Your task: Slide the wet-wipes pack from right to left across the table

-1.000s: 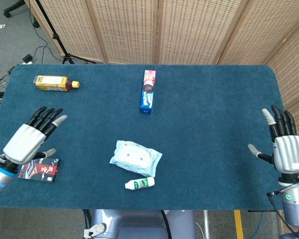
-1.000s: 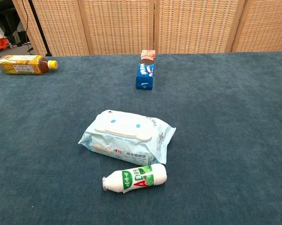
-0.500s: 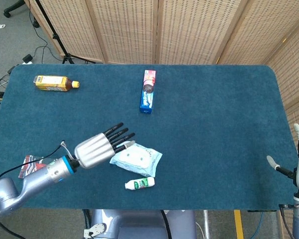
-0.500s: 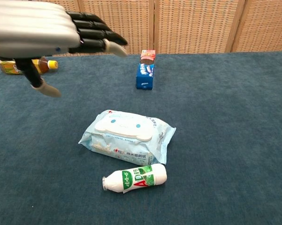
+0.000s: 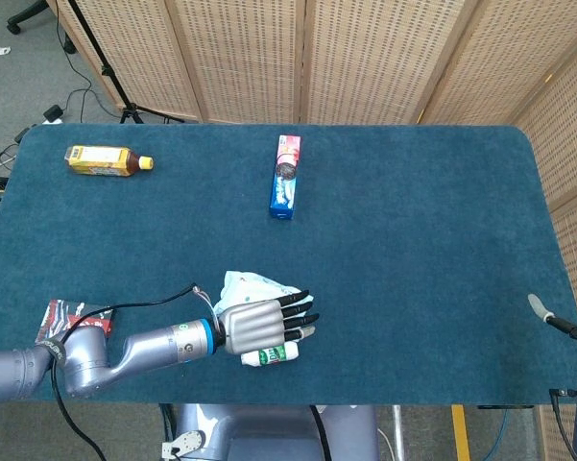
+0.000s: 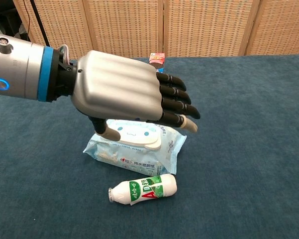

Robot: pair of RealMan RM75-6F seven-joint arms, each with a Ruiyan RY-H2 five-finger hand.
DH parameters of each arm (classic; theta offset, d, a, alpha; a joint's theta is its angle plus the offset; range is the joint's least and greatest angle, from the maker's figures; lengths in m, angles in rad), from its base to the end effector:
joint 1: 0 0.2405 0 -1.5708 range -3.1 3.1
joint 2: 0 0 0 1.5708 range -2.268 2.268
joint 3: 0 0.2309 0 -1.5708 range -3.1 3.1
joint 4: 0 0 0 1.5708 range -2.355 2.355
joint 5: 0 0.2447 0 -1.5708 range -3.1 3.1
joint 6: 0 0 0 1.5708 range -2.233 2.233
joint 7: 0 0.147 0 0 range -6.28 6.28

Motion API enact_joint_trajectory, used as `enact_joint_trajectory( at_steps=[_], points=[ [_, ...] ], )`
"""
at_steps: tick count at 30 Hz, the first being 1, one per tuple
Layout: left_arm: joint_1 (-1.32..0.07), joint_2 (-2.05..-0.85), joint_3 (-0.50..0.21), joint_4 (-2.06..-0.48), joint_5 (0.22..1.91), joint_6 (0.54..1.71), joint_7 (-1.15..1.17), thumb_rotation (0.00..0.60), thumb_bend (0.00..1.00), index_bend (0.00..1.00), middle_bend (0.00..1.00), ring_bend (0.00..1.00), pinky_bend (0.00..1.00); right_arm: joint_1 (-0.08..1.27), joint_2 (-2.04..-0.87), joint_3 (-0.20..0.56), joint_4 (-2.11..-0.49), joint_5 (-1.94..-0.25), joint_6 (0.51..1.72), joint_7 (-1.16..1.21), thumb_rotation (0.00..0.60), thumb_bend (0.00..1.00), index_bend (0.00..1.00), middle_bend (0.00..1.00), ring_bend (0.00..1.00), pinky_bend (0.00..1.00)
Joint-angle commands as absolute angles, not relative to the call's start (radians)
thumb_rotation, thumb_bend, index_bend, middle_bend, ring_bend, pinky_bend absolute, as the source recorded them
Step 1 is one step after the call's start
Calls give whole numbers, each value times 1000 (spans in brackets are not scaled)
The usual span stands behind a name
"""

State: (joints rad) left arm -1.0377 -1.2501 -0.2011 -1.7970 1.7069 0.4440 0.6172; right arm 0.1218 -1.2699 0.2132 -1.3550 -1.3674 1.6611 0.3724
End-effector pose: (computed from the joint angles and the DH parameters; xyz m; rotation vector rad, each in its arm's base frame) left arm -0.0062 0.2749 -0.0444 -2.6348 0.4029 -0.6789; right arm -0.3248 -0.2278 0.1560 0.9887 -0.8370 1.3034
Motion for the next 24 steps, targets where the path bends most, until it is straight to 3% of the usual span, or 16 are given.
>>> enact_joint_trajectory(
  at_steps=[1,6,11,19,24],
  points=[
    [-1052,-1273,-192,-1783,1683,433,616,600,535,43,0,0,0,120,-1267,220,-1353,-1363,1654,381,600,32,19,0,0,0],
    [-1055,-1312,-189,-1750,1606,443,615,600,791,43,0,0,0,116,-1265,225,-1355,-1365,1644,387,600,29,19,0,0,0],
    [-1064,-1344,-164,-1733,1592,453,633,600,972,43,0,0,0,113,-1263,229,-1361,-1372,1643,386,600,30,19,0,0,0],
    [-1104,-1438,-128,-1665,1604,460,613,600,1000,58,0,0,16,112,-1262,233,-1364,-1375,1628,385,600,17,19,0,0,0],
    [-1127,-1469,-112,-1617,1619,470,599,600,1000,137,0,0,22,112,-1262,237,-1364,-1374,1619,387,600,2,19,0,0,0]
  ],
)
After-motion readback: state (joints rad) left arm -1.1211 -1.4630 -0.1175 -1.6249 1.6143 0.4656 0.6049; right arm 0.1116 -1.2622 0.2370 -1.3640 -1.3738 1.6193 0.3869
